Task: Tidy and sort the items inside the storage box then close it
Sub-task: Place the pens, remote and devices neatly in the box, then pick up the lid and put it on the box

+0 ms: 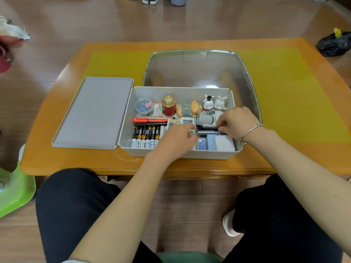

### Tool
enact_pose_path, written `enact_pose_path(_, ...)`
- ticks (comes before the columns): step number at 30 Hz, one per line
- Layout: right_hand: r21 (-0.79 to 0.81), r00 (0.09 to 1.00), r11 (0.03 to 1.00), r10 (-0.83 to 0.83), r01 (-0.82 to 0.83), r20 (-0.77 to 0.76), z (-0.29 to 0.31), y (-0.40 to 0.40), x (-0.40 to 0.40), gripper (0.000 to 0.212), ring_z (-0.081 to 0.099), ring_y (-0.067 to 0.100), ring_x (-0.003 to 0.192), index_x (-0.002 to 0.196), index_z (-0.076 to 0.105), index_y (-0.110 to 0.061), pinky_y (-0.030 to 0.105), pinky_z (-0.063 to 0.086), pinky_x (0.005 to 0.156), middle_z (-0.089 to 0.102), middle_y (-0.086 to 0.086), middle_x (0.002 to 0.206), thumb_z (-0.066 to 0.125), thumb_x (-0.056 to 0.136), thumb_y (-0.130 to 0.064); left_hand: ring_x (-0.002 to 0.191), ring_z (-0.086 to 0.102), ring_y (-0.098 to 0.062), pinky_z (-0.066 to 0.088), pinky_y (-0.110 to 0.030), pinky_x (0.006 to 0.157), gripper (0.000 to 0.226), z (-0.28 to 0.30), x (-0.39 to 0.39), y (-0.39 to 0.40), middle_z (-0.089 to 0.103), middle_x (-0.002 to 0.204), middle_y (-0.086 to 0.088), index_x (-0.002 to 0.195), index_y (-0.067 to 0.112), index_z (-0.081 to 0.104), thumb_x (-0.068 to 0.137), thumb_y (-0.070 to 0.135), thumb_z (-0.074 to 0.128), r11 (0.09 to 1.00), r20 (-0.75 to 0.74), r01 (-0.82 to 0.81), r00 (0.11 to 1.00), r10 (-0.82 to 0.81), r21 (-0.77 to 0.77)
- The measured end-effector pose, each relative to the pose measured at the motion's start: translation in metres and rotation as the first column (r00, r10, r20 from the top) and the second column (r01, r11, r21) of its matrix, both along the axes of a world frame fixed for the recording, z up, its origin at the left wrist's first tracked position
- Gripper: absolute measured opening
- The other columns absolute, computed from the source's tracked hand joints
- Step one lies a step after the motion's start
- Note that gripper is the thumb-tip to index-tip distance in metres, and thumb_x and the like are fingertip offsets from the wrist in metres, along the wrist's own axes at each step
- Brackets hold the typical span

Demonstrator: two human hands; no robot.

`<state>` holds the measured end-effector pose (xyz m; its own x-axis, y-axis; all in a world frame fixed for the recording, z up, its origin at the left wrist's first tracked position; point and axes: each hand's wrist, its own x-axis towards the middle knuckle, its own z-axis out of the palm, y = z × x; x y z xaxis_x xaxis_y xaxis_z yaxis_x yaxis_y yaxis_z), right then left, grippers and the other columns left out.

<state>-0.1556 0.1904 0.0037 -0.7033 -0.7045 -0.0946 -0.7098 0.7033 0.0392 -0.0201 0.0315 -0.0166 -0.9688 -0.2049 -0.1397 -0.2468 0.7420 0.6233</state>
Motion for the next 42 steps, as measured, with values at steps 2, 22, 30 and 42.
enact_pose_path(2, -0.075, 0.998, 0.997, -0.023, 0.018, -0.061, 0.001, -0.001, 0.002, 0.013, 0.056, 0.023, 0.096, 0.091, 0.07, -0.029, 0.032, 0.033, 0.075, 0.069, -0.004, 0.093, 0.058, 0.088, -0.028, 0.087, 0.056, -0.009, 0.048, -0.028, 0.075, 0.028, 0.005, 0.006, -0.015, 0.065, 0.104, 0.002, 0.12, 0.019, 0.062, 0.096, 0.022, 0.048, 0.99, -0.191, -0.142, 0.972, 0.135, -0.023)
enact_pose_path(22, -0.107, 0.984, 0.978, -0.179, 0.18, 0.022, -0.026, -0.009, 0.033, 0.054, 0.025, 0.027, 0.133, 0.134, 0.043, -0.027, 0.043, 0.027, 0.104, 0.034, 0.004, 0.146, 0.049, 0.088, -0.053, 0.097, 0.056, -0.037, 0.042, -0.04, 0.074, 0.018, -0.036, 0.065, -0.14, 0.059, 0.108, -0.019, 0.105, 0.001, 0.057, 0.094, 0.013, 0.051, 0.735, 0.035, -0.592, 0.77, 0.637, -0.332)
enact_pose_path(30, -0.082, 0.99, 0.987, -0.139, 0.135, -0.04, -0.031, -0.006, 0.03, 0.059, 0.029, 0.025, 0.131, 0.137, 0.04, -0.028, 0.04, 0.027, 0.1, 0.039, 0.003, 0.143, 0.032, 0.09, -0.062, 0.09, 0.057, -0.035, 0.042, -0.036, 0.069, 0.015, -0.036, 0.063, -0.138, 0.057, 0.106, -0.019, 0.104, -0.001, 0.055, 0.091, 0.007, 0.056, 0.76, 0.016, -0.549, 0.807, 0.59, -0.348)
enact_pose_path(42, -0.056, 0.988, 0.994, -0.103, 0.098, -0.111, -0.031, -0.005, 0.025, 0.06, 0.035, 0.023, 0.128, 0.136, 0.042, -0.028, 0.039, 0.032, 0.095, 0.045, 0.001, 0.139, 0.024, 0.09, -0.063, 0.086, 0.052, -0.035, 0.04, -0.041, 0.067, 0.025, -0.02, 0.08, -0.147, 0.053, 0.101, -0.018, 0.101, 0.004, 0.047, 0.082, -0.011, 0.053, 0.652, -0.187, -0.636, 0.76, 0.623, -0.413)
